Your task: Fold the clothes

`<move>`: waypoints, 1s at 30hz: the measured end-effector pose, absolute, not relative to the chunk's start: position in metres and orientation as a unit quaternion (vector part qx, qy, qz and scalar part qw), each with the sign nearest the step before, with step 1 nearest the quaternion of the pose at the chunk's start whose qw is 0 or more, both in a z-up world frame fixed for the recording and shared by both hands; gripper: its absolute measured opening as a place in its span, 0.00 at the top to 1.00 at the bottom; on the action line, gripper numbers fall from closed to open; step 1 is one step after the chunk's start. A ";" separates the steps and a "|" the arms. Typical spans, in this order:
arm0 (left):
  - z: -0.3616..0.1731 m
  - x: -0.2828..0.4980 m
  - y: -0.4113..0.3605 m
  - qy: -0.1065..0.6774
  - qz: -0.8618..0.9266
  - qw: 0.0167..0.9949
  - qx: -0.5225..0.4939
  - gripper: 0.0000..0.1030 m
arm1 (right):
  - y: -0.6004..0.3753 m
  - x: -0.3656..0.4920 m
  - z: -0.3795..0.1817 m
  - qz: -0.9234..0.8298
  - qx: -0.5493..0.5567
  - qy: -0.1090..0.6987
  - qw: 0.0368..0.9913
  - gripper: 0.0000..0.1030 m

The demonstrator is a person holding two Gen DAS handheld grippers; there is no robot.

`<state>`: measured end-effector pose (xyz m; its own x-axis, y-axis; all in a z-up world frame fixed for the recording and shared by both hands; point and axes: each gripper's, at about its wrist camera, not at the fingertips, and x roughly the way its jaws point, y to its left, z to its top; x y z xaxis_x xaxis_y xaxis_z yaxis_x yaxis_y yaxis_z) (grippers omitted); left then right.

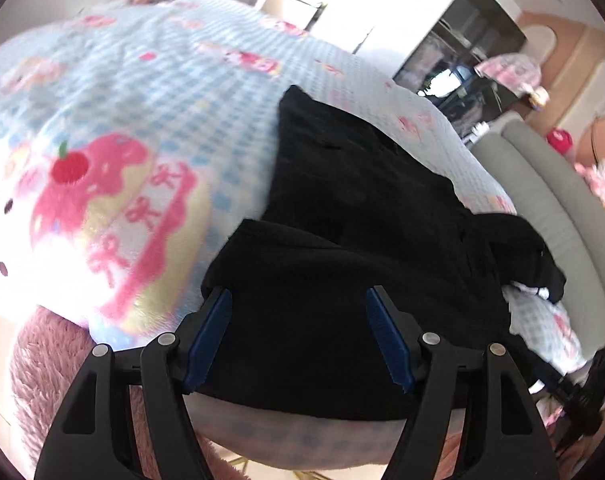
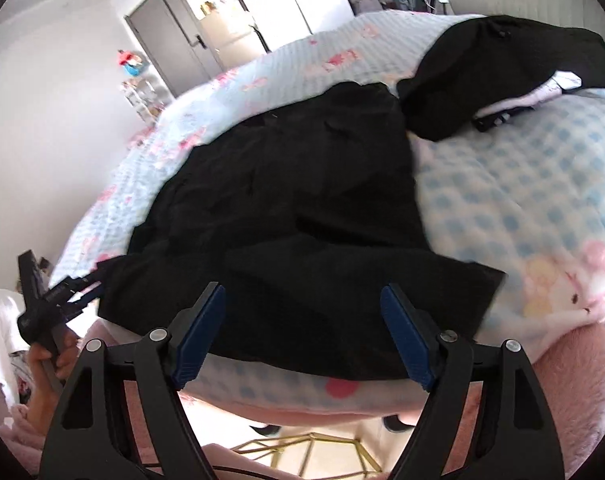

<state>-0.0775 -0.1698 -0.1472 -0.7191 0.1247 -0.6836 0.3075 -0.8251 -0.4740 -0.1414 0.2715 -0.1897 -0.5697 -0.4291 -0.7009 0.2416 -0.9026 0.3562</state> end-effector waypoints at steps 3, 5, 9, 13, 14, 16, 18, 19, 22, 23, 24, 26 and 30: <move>-0.155 -0.082 -0.171 0.292 -0.877 0.055 0.377 0.31 | 0.283 -0.152 -0.202 -0.875 0.439 -0.127 0.163 0.27; -0.157 -0.087 -0.166 0.277 -0.880 0.056 0.382 0.31 | 0.289 -0.161 -0.213 -0.874 0.444 -0.127 0.153 0.28; -0.161 -0.092 -0.165 0.273 -0.877 0.057 0.391 0.31 | 0.287 -0.182 -0.240 -0.866 0.469 -0.110 0.136 0.31; -0.139 -0.079 -0.158 0.271 -0.883 0.058 0.379 0.31 | 0.283 -0.178 -0.220 -0.874 0.451 -0.122 0.134 0.30; -0.138 -0.073 -0.155 0.287 -0.880 0.042 0.377 0.31 | 0.287 -0.171 -0.208 -0.878 0.436 -0.135 0.143 0.30; -0.134 -0.060 -0.149 0.317 -0.873 0.009 0.371 0.31 | 0.297 -0.153 -0.188 -0.882 0.409 -0.167 0.164 0.26; -0.142 -0.053 -0.141 0.344 -0.856 -0.023 0.385 0.31 | 0.298 -0.144 -0.192 -0.867 0.425 -0.187 0.183 0.25; -0.150 -0.052 -0.137 0.357 -0.844 -0.039 0.399 0.31 | 0.296 -0.142 -0.201 -0.853 0.443 -0.196 0.194 0.25; -0.178 -0.053 -0.127 0.377 -0.811 -0.060 0.443 0.31 | 0.291 -0.136 -0.227 -0.809 0.496 -0.223 0.224 0.25; -0.186 -0.055 -0.126 0.383 -0.804 -0.060 0.452 0.32 | 0.289 -0.135 -0.236 -0.793 0.512 -0.232 0.234 0.25; -0.189 -0.058 -0.130 0.394 -0.801 -0.060 0.448 0.32 | 0.287 -0.133 -0.245 -0.777 0.529 -0.240 0.244 0.25; -0.191 -0.063 -0.140 0.408 -0.800 -0.051 0.436 0.32 | 0.285 -0.134 -0.263 -0.752 0.551 -0.261 0.249 0.25; -0.189 -0.081 -0.159 0.394 -0.816 -0.011 0.424 0.32 | 0.293 -0.158 -0.270 -0.759 0.530 -0.298 0.233 0.30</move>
